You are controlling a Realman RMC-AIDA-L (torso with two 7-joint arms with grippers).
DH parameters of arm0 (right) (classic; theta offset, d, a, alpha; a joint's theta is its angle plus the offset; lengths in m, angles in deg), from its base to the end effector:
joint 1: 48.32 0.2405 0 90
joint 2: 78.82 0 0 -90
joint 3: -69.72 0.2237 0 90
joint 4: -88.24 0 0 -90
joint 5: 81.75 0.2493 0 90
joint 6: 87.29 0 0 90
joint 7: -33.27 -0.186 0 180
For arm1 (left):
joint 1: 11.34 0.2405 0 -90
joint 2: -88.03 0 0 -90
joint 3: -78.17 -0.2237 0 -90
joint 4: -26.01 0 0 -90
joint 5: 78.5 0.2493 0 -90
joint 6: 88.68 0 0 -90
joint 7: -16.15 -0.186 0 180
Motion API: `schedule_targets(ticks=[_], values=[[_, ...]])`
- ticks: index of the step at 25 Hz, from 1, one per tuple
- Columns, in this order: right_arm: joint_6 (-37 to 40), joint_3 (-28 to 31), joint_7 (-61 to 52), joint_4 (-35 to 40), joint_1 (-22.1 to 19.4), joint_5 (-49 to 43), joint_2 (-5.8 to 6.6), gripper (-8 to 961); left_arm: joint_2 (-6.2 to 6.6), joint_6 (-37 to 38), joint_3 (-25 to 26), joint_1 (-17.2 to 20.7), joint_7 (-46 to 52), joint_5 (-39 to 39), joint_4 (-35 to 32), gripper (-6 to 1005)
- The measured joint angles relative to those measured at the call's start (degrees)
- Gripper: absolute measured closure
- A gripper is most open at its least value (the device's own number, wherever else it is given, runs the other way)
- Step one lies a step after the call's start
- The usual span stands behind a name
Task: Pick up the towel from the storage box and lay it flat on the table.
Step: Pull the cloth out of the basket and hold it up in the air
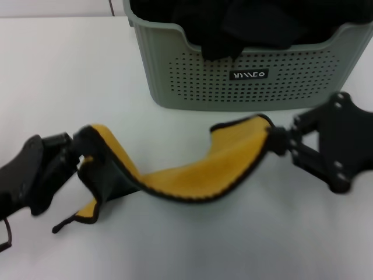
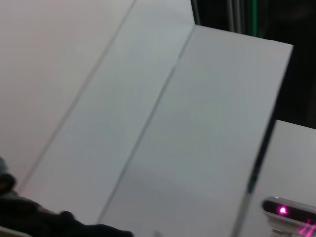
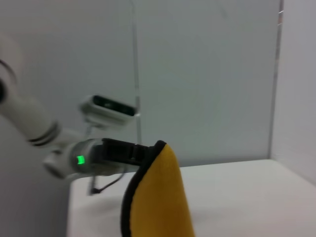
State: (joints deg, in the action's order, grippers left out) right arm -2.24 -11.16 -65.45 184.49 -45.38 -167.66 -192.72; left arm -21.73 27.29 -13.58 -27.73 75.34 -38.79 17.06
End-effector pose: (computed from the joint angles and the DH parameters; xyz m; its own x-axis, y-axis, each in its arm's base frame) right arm 0.0941 0.2935 0.0381 0.8744 0.0157 -0.4850 -0.0886 -0.9775 -0.1915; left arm -0.2552 0.2313 0.0107 0.2974 0.2507 0.9213 0.4377 -0.8933 0.1018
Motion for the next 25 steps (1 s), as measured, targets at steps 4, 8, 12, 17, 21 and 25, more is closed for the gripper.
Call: schedule_targets(ticks=[4, 8, 12, 17, 21, 25], values=[[10.65, 5.28, -3.92, 3.68, -1.73, 1.1, -0.28, 921, 0.93, 0.5, -1.05, 1.46, 2.91, 5.43, -7.92, 987], [20.26, 12.57, -6.54, 5.07, -3.51, 6.83, -0.64, 921, 1.68, 0.7, -1.1, 4.61, 5.59, 9.17, -14.18, 987], [29.48, 19.62, -9.25, 3.22, -4.76, 13.36, -0.89, 920, 2.12, 0.85, -1.08, 9.35, 5.49, 9.86, -21.35, 986], [33.38, 22.51, -10.36, -5.1, -4.83, 13.94, -0.94, 920, 2.15, 0.87, -0.96, 13.9, 5.71, 12.11, -27.87, 986], [31.67, 23.96, -8.85, -14.63, -3.76, 9.11, -0.92, 920, 0.97, 0.55, 1.03, 10.4, 5.43, 13.73, -19.14, 986], [25.79, 23.72, -4.6, -27.32, 0.26, 1.77, -0.93, 919, -0.65, -1.99, 1.17, -0.56, 0.49, 15.31, -0.01, 986]])
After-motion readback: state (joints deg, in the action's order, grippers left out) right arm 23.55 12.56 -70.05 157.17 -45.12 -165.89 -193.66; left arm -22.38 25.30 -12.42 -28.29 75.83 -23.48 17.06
